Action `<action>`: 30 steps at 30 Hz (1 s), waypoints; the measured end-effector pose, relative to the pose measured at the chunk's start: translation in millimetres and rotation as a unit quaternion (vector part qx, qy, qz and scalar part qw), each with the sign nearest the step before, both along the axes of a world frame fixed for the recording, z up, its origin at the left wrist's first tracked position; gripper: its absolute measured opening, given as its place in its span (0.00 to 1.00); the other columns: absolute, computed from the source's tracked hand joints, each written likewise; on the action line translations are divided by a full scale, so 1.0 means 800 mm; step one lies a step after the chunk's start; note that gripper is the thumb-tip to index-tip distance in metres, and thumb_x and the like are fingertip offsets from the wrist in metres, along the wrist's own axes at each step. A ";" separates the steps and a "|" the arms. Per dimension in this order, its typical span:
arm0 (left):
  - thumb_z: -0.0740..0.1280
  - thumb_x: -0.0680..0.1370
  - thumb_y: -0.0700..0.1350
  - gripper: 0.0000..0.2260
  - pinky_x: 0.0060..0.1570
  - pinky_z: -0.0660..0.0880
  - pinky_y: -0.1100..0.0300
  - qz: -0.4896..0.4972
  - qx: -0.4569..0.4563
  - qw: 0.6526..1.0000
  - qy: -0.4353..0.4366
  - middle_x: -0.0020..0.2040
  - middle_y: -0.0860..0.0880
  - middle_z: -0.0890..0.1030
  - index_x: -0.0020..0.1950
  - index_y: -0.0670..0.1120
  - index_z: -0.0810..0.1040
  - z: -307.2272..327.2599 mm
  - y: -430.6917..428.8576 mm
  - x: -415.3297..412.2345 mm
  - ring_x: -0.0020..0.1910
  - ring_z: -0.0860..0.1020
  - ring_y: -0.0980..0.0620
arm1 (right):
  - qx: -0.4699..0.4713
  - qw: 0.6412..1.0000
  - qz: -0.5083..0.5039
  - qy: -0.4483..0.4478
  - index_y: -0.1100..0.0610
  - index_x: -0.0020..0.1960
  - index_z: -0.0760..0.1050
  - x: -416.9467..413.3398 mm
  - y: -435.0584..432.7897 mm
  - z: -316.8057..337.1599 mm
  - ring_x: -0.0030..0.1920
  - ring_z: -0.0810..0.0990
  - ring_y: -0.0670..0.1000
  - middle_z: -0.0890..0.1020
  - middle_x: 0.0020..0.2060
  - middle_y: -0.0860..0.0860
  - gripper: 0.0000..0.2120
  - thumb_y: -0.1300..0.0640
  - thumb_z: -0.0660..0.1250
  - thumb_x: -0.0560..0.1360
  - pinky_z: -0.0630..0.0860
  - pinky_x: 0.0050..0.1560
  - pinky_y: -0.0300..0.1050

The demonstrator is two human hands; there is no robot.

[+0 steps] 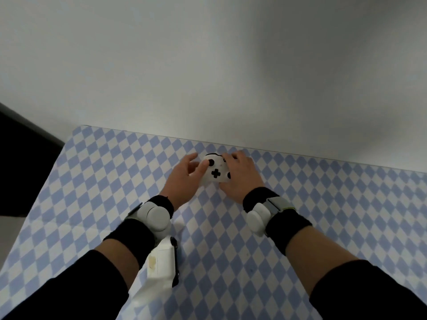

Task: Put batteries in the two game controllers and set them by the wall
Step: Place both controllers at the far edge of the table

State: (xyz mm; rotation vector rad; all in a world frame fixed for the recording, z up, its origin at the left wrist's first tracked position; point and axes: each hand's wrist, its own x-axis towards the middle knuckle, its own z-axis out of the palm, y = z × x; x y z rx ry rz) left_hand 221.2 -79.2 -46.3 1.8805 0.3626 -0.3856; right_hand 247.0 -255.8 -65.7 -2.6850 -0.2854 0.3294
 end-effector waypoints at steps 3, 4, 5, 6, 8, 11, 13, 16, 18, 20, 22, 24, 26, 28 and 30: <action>0.65 0.84 0.56 0.24 0.66 0.77 0.50 0.003 0.076 0.997 0.000 0.69 0.46 0.80 0.77 0.47 0.72 -0.009 0.015 0.013 0.67 0.79 0.47 | -0.019 0.999 -0.004 0.033 0.51 0.70 0.67 0.033 0.012 -0.009 0.62 0.68 0.61 0.65 0.64 0.55 0.30 0.52 0.71 0.70 0.75 0.57 0.54; 0.66 0.84 0.55 0.22 0.67 0.77 0.48 0.005 0.088 0.996 0.014 0.68 0.46 0.81 0.75 0.46 0.73 -0.013 0.021 0.017 0.65 0.80 0.47 | -0.019 0.999 -0.007 0.042 0.50 0.70 0.67 0.043 0.018 -0.013 0.62 0.67 0.61 0.63 0.63 0.55 0.30 0.52 0.71 0.70 0.76 0.57 0.54; 0.66 0.84 0.54 0.20 0.68 0.78 0.46 0.006 0.095 0.995 0.028 0.67 0.46 0.82 0.74 0.46 0.74 -0.016 0.026 0.020 0.64 0.80 0.47 | -0.020 0.999 -0.006 0.046 0.49 0.70 0.67 0.052 0.024 -0.016 0.62 0.66 0.61 0.62 0.63 0.55 0.30 0.52 0.71 0.70 0.77 0.58 0.55; 0.66 0.84 0.53 0.19 0.68 0.78 0.44 0.008 0.101 0.994 0.039 0.66 0.46 0.82 0.73 0.46 0.75 -0.019 0.033 0.023 0.64 0.80 0.47 | -0.021 0.999 -0.003 0.049 0.48 0.69 0.68 0.060 0.031 -0.021 0.61 0.66 0.61 0.62 0.62 0.55 0.29 0.51 0.71 0.70 0.77 0.57 0.55; 0.67 0.84 0.53 0.18 0.68 0.77 0.45 0.008 0.115 0.992 0.044 0.65 0.47 0.81 0.72 0.47 0.76 -0.020 0.040 0.024 0.64 0.80 0.47 | -0.033 0.998 0.005 0.047 0.49 0.68 0.68 0.069 0.042 -0.026 0.59 0.67 0.61 0.62 0.61 0.56 0.28 0.50 0.71 0.70 0.76 0.58 0.56; 0.67 0.84 0.52 0.18 0.66 0.79 0.45 0.021 0.119 0.991 0.060 0.65 0.47 0.81 0.71 0.47 0.76 -0.023 0.052 0.027 0.62 0.80 0.47 | -0.062 0.997 0.016 0.041 0.52 0.66 0.68 0.084 0.059 -0.031 0.59 0.67 0.63 0.63 0.62 0.58 0.26 0.51 0.70 0.69 0.75 0.58 0.56; 0.67 0.84 0.52 0.17 0.59 0.81 0.48 0.030 0.102 0.991 0.082 0.64 0.46 0.81 0.70 0.46 0.76 -0.024 0.059 0.027 0.58 0.81 0.47 | -0.064 0.997 0.010 0.041 0.52 0.64 0.68 0.090 0.067 -0.033 0.61 0.66 0.63 0.62 0.63 0.58 0.26 0.51 0.70 0.68 0.76 0.57 0.57; 0.67 0.84 0.52 0.16 0.50 0.79 0.55 0.025 0.094 0.991 0.095 0.62 0.47 0.82 0.69 0.46 0.77 -0.025 0.066 0.025 0.53 0.81 0.49 | -0.062 0.998 -0.006 0.033 0.51 0.66 0.67 0.092 0.075 -0.035 0.62 0.66 0.64 0.62 0.64 0.58 0.27 0.51 0.70 0.69 0.76 0.58 0.58; 0.67 0.84 0.52 0.15 0.49 0.78 0.56 0.021 0.095 0.991 0.092 0.61 0.47 0.83 0.68 0.46 0.78 -0.025 0.066 0.023 0.53 0.81 0.49 | -0.065 0.997 -0.012 0.026 0.50 0.68 0.68 0.088 0.075 -0.038 0.63 0.67 0.64 0.63 0.65 0.58 0.27 0.53 0.69 0.71 0.75 0.57 0.56; 0.67 0.84 0.51 0.15 0.52 0.78 0.56 0.015 0.096 0.991 0.090 0.61 0.47 0.84 0.67 0.45 0.79 -0.024 0.066 0.021 0.55 0.82 0.49 | -0.055 0.998 -0.019 0.020 0.50 0.69 0.68 0.084 0.075 -0.041 0.63 0.67 0.64 0.64 0.66 0.58 0.26 0.55 0.68 0.72 0.74 0.59 0.55; 0.67 0.84 0.50 0.14 0.54 0.77 0.56 0.011 0.094 0.992 0.087 0.61 0.47 0.84 0.67 0.45 0.79 -0.021 0.067 0.018 0.56 0.82 0.49 | -0.040 0.999 -0.018 0.022 0.50 0.71 0.68 0.080 0.075 -0.041 0.65 0.67 0.64 0.63 0.68 0.57 0.26 0.56 0.68 0.74 0.74 0.62 0.56; 0.67 0.84 0.50 0.14 0.56 0.78 0.56 0.005 0.094 0.992 0.082 0.60 0.47 0.84 0.67 0.45 0.79 -0.020 0.067 0.016 0.57 0.81 0.49 | -0.026 0.999 -0.018 0.029 0.49 0.72 0.69 0.080 0.073 -0.042 0.66 0.66 0.63 0.63 0.69 0.57 0.27 0.58 0.68 0.74 0.73 0.64 0.56; 0.67 0.84 0.50 0.13 0.60 0.78 0.54 -0.004 0.096 0.992 0.078 0.60 0.48 0.84 0.66 0.45 0.79 -0.015 0.069 0.009 0.59 0.81 0.49 | -0.021 0.999 -0.025 0.029 0.50 0.72 0.68 0.071 0.072 -0.038 0.67 0.66 0.63 0.63 0.70 0.56 0.27 0.58 0.68 0.74 0.74 0.64 0.58; 0.67 0.84 0.50 0.12 0.62 0.78 0.53 -0.010 0.100 0.992 0.079 0.59 0.49 0.84 0.65 0.46 0.79 -0.011 0.069 0.003 0.60 0.81 0.49 | -0.030 0.999 -0.035 0.022 0.51 0.74 0.66 0.064 0.069 -0.034 0.68 0.66 0.62 0.63 0.71 0.56 0.29 0.54 0.70 0.74 0.73 0.66 0.59; 0.66 0.84 0.50 0.12 0.62 0.79 0.52 -0.019 0.100 0.992 0.077 0.59 0.48 0.83 0.65 0.45 0.79 -0.003 0.073 -0.006 0.59 0.82 0.48 | -0.044 0.998 -0.041 0.014 0.52 0.75 0.64 0.048 0.069 -0.024 0.69 0.66 0.63 0.63 0.72 0.57 0.31 0.50 0.71 0.75 0.71 0.67 0.60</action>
